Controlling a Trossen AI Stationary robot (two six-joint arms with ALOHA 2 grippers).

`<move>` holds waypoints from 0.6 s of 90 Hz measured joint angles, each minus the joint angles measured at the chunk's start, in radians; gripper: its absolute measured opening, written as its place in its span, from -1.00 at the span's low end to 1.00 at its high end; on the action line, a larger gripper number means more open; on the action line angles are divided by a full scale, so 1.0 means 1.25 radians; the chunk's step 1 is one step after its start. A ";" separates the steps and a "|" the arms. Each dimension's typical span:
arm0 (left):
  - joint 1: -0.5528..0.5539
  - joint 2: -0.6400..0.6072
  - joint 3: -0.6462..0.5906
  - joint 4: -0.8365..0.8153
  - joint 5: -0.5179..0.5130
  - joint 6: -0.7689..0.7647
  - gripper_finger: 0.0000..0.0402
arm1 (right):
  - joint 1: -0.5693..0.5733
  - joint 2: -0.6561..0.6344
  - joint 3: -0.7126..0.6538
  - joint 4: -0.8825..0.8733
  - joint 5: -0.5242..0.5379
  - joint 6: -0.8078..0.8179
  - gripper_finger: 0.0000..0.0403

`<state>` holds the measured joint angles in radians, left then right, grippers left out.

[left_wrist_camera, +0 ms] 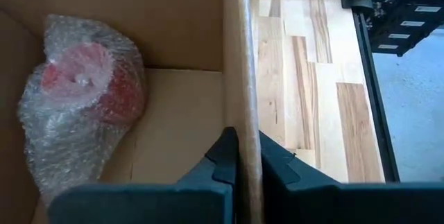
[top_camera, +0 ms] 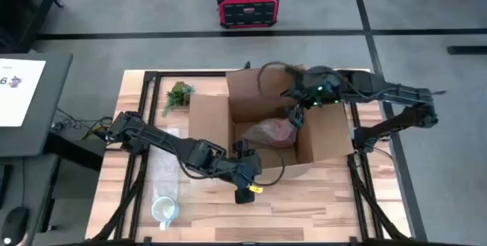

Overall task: Wrap mug
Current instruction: Move the cardboard box to the top center of the table

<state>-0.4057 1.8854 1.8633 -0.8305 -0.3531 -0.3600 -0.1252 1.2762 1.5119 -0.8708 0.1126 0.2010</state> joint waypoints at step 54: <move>0.019 0.011 0.001 -0.051 -0.097 0.039 -0.91 | -0.216 0.108 0.002 -0.074 0.065 -0.004 0.27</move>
<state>-0.3814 1.8988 1.8645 -0.8938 -0.4746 -0.3113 -0.3947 1.4105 1.5143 -0.9628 0.1934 0.1964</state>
